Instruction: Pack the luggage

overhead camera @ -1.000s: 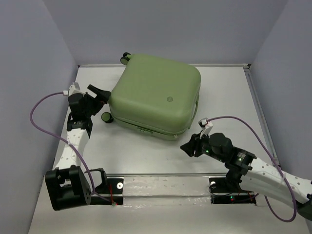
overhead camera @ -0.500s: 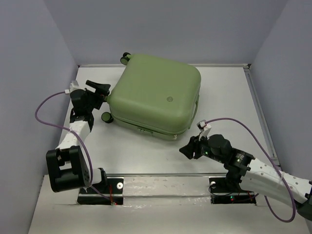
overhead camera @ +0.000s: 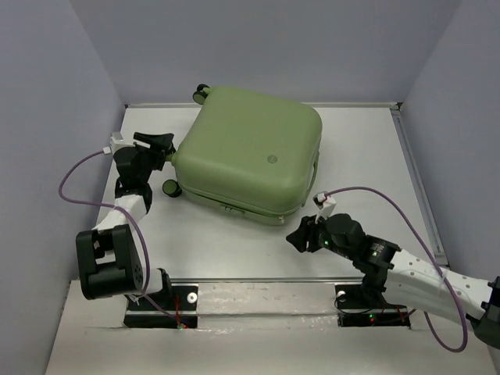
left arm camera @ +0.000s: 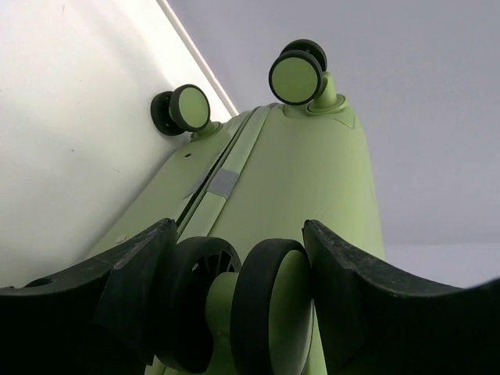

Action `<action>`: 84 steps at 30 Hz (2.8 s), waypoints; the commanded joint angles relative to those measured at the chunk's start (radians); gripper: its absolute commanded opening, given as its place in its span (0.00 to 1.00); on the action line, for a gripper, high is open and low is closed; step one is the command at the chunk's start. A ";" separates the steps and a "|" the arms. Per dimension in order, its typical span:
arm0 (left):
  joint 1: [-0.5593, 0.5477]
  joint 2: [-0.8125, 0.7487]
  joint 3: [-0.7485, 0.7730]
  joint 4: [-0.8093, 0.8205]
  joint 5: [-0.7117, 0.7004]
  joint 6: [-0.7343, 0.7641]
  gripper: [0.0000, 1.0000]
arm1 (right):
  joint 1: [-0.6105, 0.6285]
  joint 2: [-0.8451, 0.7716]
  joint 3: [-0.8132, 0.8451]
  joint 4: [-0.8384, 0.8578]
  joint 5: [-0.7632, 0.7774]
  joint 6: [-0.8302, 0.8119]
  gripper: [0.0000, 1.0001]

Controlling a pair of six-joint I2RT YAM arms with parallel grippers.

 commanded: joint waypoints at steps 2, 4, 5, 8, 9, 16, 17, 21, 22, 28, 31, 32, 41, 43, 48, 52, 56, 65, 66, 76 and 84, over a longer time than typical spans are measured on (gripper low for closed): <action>-0.005 -0.070 -0.054 0.119 -0.001 0.013 0.06 | 0.002 0.019 0.067 0.053 0.111 -0.002 0.52; -0.005 -0.117 -0.095 0.122 -0.015 0.027 0.06 | -0.007 0.039 0.089 0.056 0.126 -0.027 0.51; -0.005 -0.118 -0.095 0.122 -0.022 0.031 0.06 | -0.007 0.048 0.101 0.056 0.128 -0.027 0.51; -0.005 -0.222 -0.178 0.113 -0.048 0.057 0.06 | -0.030 0.093 0.152 0.068 0.125 -0.074 0.49; -0.005 -0.243 -0.195 0.110 -0.052 0.064 0.06 | -0.040 0.111 0.178 0.068 0.113 -0.084 0.48; -0.008 -0.525 -0.373 -0.022 -0.024 0.126 0.06 | -0.237 0.159 0.277 0.077 -0.042 -0.173 0.48; -0.008 -0.602 -0.379 -0.056 -0.024 0.139 0.06 | -0.268 0.168 0.282 0.080 -0.093 -0.183 0.48; -0.015 -0.798 -0.404 -0.215 -0.018 0.186 0.06 | -0.418 0.226 0.294 0.103 -0.266 -0.235 0.49; -0.022 -0.826 -0.399 -0.285 -0.015 0.220 0.06 | -0.419 0.226 0.293 0.102 -0.291 -0.245 0.52; -0.078 -0.842 -0.407 -0.329 -0.004 0.257 0.06 | -0.419 0.064 0.131 0.105 -0.314 -0.223 0.57; -0.083 -0.839 -0.370 -0.352 -0.012 0.283 0.06 | -0.419 0.021 0.063 0.119 -0.251 -0.210 0.50; -0.086 -0.836 -0.339 -0.361 -0.012 0.295 0.06 | -0.419 0.022 0.054 0.155 -0.236 -0.208 0.48; -0.107 -0.813 -0.235 -0.416 -0.022 0.338 0.06 | -0.460 0.140 0.023 0.335 -0.204 -0.229 0.52; -0.118 -0.811 -0.230 -0.421 -0.021 0.344 0.06 | -0.489 0.173 0.011 0.367 -0.219 -0.251 0.53; -0.129 -0.813 -0.229 -0.427 -0.024 0.354 0.06 | -0.501 0.275 -0.023 0.562 -0.331 -0.282 0.49; -0.134 -0.811 -0.233 -0.429 -0.038 0.360 0.06 | -0.501 0.328 -0.031 0.623 -0.374 -0.273 0.43; -0.134 -0.806 -0.255 -0.421 -0.052 0.369 0.06 | -0.501 0.329 -0.052 0.721 -0.369 -0.262 0.32; -0.137 -0.777 -0.336 -0.341 -0.052 0.331 0.06 | -0.480 0.357 -0.109 0.863 -0.389 -0.181 0.07; -0.149 -0.770 -0.356 -0.322 -0.052 0.318 0.06 | -0.427 0.358 -0.104 0.831 -0.357 -0.174 0.07; -0.331 -0.791 -0.393 -0.285 -0.160 0.268 0.06 | 0.161 0.632 0.139 0.604 0.089 -0.154 0.07; -0.356 -0.809 -0.404 -0.281 -0.148 0.242 0.06 | 0.172 0.639 0.239 0.535 0.100 -0.169 0.07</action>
